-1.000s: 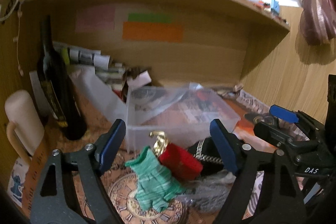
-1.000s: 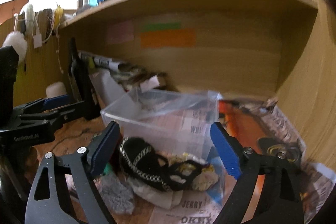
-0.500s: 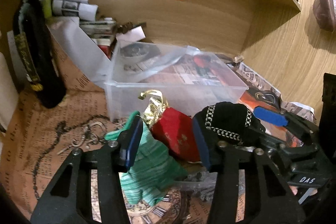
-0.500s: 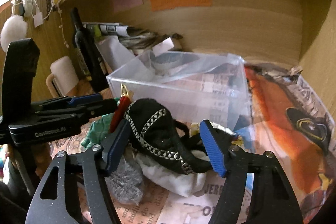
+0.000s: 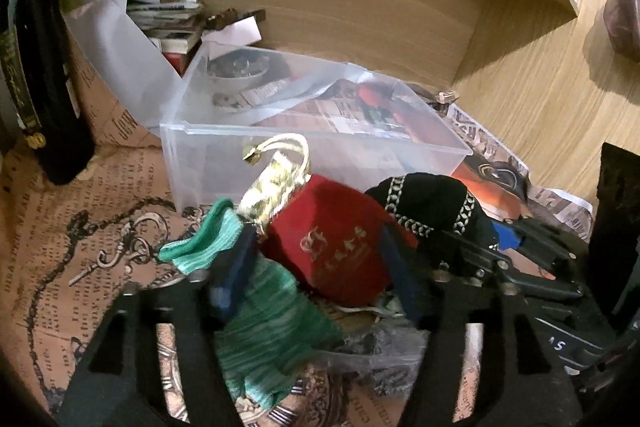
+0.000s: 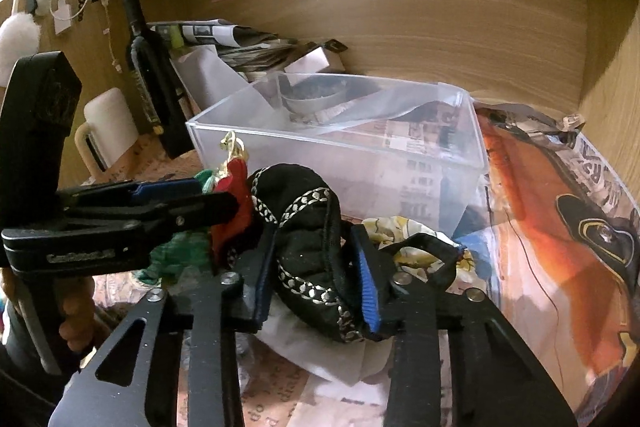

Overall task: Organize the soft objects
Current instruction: 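Lower the left tool to the red pouch while the right tool lowers to the black beanie, then close the left tool on the red pouch while the right tool closes on the black beanie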

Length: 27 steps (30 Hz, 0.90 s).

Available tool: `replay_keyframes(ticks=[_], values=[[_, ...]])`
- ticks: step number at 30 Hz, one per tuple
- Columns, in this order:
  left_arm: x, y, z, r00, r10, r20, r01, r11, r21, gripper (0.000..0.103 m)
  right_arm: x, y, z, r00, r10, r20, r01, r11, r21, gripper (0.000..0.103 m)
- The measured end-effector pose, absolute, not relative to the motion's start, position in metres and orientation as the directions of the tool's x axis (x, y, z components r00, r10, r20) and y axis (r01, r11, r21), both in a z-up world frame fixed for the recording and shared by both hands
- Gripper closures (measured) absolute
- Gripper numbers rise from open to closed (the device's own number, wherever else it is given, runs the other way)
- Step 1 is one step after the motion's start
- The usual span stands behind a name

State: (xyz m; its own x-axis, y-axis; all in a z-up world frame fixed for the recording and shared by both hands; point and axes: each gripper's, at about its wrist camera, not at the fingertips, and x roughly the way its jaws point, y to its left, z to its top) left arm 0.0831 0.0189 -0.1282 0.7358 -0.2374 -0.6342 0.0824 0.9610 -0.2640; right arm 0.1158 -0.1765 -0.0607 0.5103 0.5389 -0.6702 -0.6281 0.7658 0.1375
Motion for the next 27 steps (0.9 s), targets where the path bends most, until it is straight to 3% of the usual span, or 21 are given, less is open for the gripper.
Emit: replay_keyframes(ticks=[1,8,13,27], values=[[0.084,0.019,-0.129,0.736,-0.232,-0.636,0.078,0.962,-0.261,0.022,0.117,-0.177,-0.061,0.509,0.539,-0.671,-0.627,0.766,0.140,0.073],[0.099,0.028,-0.141,0.703,-0.262,-0.661,0.068,0.950,-0.304,0.025,0.118,-0.178,-0.063,0.514,0.541,-0.666,-0.630,0.765,0.136,0.076],[0.103,0.025,-0.142,0.679,-0.344,-0.648,0.128,0.926,-0.356,0.054,0.120,-0.180,-0.063,0.510,0.548,-0.663,-0.624,0.766,0.153,0.078],[0.085,0.025,-0.127,0.721,-0.325,-0.612,0.157,0.937,-0.313,0.085,0.116,-0.185,-0.051,0.529,0.568,-0.630,-0.630,0.760,0.157,0.088]])
